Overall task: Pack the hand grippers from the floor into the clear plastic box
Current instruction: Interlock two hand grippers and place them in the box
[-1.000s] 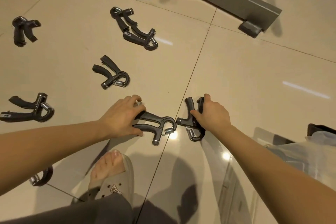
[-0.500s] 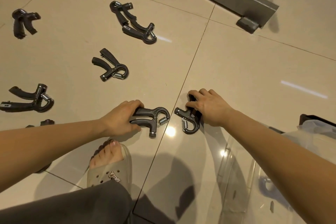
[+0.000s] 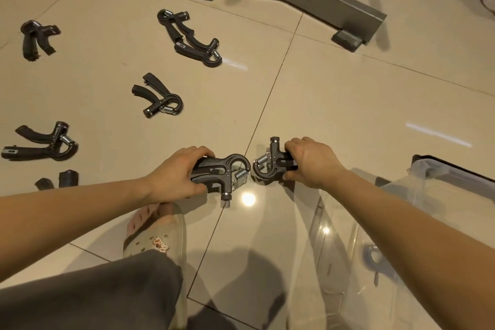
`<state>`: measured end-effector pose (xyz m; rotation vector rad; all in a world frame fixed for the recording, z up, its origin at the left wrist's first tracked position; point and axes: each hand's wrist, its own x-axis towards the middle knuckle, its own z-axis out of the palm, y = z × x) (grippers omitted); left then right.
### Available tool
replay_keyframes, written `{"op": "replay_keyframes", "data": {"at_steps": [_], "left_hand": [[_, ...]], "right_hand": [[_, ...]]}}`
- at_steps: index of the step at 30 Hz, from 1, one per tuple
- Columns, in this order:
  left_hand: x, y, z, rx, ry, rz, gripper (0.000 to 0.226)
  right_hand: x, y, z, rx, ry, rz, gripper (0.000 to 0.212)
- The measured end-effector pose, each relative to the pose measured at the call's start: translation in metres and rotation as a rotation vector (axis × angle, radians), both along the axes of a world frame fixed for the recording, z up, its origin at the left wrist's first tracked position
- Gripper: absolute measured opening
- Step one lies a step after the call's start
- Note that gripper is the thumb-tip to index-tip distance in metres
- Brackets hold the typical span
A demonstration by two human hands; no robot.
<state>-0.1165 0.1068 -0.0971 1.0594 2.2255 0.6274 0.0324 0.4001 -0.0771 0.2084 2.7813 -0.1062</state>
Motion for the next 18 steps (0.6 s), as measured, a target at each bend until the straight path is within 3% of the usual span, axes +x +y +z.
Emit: {"op": "replay_keyframes", "data": {"at_steps": [10,18], "left_hand": [[0.048,0.053,0.114,0.231,0.008,0.017,0.053],[0.124,0.102,0.192,0.228,-0.083,-0.096,0.05]], "right_hand": [[0.056,0.046,0.156,0.086,0.165,-0.027,0.05],[0.186,0.057,0.231,0.064,0.181,-0.141,0.051]]}}
